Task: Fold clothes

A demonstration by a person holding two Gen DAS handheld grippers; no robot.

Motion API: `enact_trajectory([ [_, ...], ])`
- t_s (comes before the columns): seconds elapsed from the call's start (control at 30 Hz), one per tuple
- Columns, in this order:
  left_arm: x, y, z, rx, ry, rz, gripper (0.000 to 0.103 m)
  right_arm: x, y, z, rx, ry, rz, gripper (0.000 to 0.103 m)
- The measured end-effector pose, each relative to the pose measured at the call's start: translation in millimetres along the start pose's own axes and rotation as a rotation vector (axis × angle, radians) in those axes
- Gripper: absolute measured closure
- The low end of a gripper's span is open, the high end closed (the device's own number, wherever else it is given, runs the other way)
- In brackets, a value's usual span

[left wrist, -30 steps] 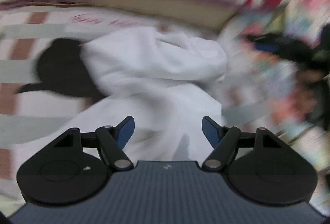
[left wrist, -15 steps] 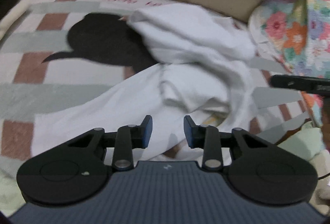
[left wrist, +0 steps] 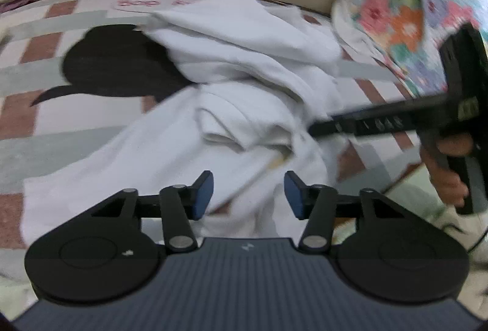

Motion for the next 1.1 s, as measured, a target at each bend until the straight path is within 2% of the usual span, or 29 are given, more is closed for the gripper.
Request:
enact_trajectory([
  [0.03, -4, 2, 3, -0.013, 0.004, -0.036, 0.038, 4, 0, -2, 0.019, -0.015, 0.029, 0.086],
  [0.07, -8, 4, 4, -0.016, 0.006, -0.072, 0.036, 10, 0, -4, 0.040, -0.024, 0.061, 0.089],
  [0.13, -13, 7, 5, -0.001, -0.008, -0.095, 0.036, 21, 0, -5, 0.057, -0.033, 0.119, 0.090],
  [0.27, -14, 4, -3, 0.044, -0.031, -0.041, 0.039, 41, -2, -1, 0.045, -0.090, 0.218, 0.090],
  [0.3, -15, 3, -5, 0.055, -0.024, -0.031, 0.046, 45, -3, -1, 0.047, -0.099, 0.227, 0.090],
  [0.33, -19, 1, -7, 0.070, -0.007, -0.038, 0.060, 48, -4, -2, 0.050, -0.105, 0.233, 0.090],
  [0.37, -23, -1, -8, 0.093, 0.010, -0.051, 0.090, 49, -5, -3, 0.055, -0.103, 0.231, 0.090],
  [0.4, -28, -2, -10, 0.137, 0.026, -0.079, 0.097, 48, -5, -4, 0.058, -0.101, 0.228, 0.091],
  [0.43, -32, -4, -10, 0.165, 0.034, -0.091, 0.098, 47, -4, -3, 0.045, -0.107, 0.225, 0.091],
  [0.47, -29, -6, -8, 0.151, 0.018, -0.069, 0.099, 45, -3, 0, 0.017, -0.126, 0.221, 0.090],
  [0.53, -20, -9, -2, 0.083, -0.064, -0.007, 0.100, 39, 1, 3, -0.034, -0.153, 0.203, 0.090],
  [0.7, 7, -16, -16, 0.033, -0.302, 0.121, 0.099, 11, 16, -2, -0.082, -0.098, 0.081, 0.084],
  [0.73, 12, -17, -20, 0.040, -0.328, 0.137, 0.099, 8, 17, -4, -0.085, -0.073, 0.064, 0.070],
  [0.77, 13, -17, -28, 0.083, -0.309, 0.132, 0.099, 6, 18, -7, -0.086, -0.043, 0.053, 0.057],
  [0.83, 15, -17, -43, 0.156, -0.274, 0.123, 0.100, 2, 16, -10, -0.073, 0.027, 0.027, 0.052],
  [0.87, 15, -16, -44, 0.157, -0.268, 0.124, 0.100, -1, 14, -10, -0.074, 0.055, 0.006, 0.051],
  [0.97, 15, -17, -46, 0.163, -0.231, 0.125, 0.100, 4, 11, -10, -0.110, 0.038, 0.013, 0.050],
  [1.03, 17, -15, -46, 0.200, -0.137, 0.122, 0.100, 10, 10, -9, -0.140, 0.010, 0.028, 0.050],
  [1.1, 19, -12, -45, 0.276, 0.028, 0.086, 0.100, 16, 8, -8, -0.170, -0.019, 0.043, 0.051],
])
Point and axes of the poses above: each gripper's, at about its wrist camera, not at the fingertips, and x roughly against the way its jaws point, z to its right, y to its underside, the point moved 1 cm from there along -x, roughly the way its jaws point, and after that the axes turned 9 degrees about x, right-handed, at the moved point
